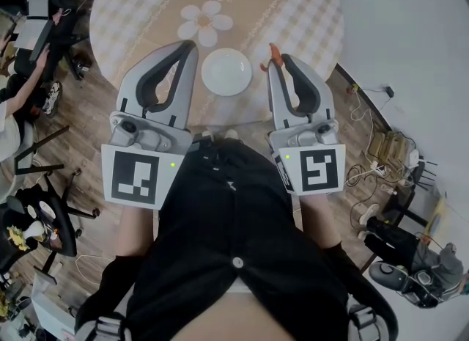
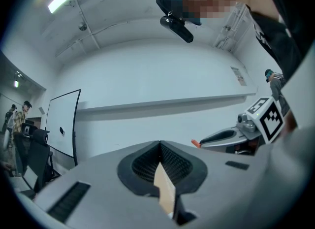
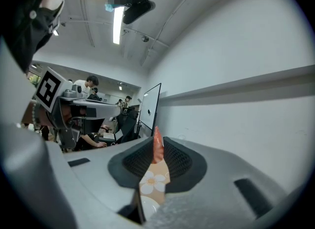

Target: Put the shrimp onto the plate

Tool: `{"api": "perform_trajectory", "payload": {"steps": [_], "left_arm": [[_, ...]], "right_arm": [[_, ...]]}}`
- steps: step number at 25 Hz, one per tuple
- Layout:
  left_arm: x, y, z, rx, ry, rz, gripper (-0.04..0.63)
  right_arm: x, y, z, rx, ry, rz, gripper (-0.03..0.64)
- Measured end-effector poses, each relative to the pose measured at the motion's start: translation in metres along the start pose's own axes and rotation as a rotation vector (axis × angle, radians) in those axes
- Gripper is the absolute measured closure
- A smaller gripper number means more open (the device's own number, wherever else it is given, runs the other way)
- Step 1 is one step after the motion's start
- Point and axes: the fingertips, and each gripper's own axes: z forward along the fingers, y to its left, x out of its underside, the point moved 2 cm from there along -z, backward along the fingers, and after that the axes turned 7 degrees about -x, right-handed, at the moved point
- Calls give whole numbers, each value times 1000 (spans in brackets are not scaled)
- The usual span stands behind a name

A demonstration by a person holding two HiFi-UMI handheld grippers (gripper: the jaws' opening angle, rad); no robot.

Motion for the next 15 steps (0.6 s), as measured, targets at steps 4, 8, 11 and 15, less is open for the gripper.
{"api": "perform_trajectory", "payload": {"steps": [4,8,11,15], "left_arm": [[-1,-5,4,-13,7,0,592],[0,-5,5,-36,20,-2,592],[-1,-7,6,-54,20,2,592],[3,-4,4,-79,34,6,592]], "right_arm": [[1,-8,1,-17,-1,-2,566],[3,-12,4,-40,1,1,565],[6,-14,6,-61,1,5,566],[12,-13,13,-91,5,9,565]]}}
